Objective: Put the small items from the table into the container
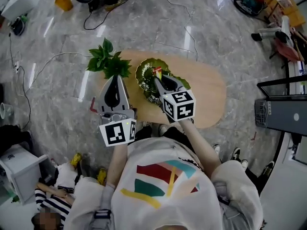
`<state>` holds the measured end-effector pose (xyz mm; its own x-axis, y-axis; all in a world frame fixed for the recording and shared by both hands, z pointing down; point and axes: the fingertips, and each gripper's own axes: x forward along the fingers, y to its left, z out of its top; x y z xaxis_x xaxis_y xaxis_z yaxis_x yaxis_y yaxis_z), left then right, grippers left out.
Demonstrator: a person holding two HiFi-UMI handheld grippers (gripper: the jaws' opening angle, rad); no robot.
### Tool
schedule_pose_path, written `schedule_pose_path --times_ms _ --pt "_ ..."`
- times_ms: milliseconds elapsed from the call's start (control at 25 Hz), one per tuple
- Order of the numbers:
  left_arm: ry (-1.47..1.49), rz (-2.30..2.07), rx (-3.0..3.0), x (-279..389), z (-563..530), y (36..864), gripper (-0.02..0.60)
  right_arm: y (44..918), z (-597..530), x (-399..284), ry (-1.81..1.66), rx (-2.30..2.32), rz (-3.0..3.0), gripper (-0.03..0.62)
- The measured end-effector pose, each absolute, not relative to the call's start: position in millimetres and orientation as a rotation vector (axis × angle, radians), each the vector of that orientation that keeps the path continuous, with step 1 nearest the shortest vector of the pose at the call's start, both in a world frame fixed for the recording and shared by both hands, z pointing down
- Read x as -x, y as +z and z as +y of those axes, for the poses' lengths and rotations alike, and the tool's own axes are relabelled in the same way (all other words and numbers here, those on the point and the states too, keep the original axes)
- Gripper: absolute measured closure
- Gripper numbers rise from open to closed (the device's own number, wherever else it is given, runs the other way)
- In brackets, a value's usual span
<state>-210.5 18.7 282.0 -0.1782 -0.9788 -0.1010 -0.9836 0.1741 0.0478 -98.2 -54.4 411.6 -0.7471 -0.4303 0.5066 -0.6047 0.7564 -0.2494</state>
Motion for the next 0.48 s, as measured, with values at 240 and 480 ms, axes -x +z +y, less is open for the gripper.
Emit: schedule_pose_path --times_ms 240,480 --pt "0.116 2.429 2.036 221.6 13.5 317.3 0.574 465.6 -108.3 136.7 0.460 -0.621 -2.375 0.517" --pt "0.088 2.452 2.029 241.7 2.3 330.4 0.573 539.4 -122.5 160.8 0.149 -0.062 -2.131 0.517"
